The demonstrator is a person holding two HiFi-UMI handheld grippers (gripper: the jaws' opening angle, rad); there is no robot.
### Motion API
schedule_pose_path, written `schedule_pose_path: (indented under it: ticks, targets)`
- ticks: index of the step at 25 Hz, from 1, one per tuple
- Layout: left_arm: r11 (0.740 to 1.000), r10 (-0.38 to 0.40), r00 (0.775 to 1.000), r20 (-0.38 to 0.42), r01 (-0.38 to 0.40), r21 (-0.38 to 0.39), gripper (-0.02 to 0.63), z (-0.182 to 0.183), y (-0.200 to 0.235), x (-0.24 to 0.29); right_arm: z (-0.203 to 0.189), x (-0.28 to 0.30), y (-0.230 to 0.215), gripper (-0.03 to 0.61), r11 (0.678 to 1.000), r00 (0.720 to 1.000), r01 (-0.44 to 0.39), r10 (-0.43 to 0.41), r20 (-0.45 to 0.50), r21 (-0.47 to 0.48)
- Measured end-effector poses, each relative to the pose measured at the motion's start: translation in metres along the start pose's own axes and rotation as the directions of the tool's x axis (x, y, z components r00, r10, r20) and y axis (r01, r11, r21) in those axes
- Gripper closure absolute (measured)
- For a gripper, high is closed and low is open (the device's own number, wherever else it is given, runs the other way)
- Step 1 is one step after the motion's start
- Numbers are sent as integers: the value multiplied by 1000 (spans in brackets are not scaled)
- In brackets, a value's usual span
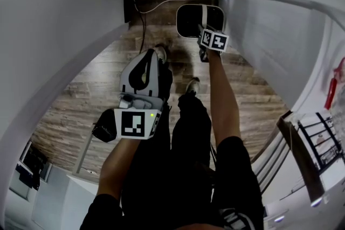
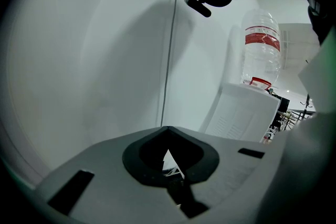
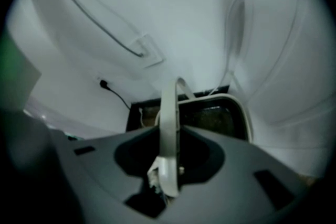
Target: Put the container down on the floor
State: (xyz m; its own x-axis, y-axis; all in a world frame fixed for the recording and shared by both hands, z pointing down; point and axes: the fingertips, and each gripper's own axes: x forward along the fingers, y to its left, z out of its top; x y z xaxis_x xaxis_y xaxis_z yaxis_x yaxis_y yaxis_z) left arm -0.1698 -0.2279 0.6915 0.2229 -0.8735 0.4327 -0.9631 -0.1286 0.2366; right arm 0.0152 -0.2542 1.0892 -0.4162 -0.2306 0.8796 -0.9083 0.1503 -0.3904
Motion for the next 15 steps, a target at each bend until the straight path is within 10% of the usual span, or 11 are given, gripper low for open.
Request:
schedule_pose_path:
  ticks: [15]
  targets:
    - [1000, 9, 1000, 22, -9, -15, 586, 4, -13, -15, -1, -16, -1, 379, 1000, 1000, 15, -15, -17, -2]
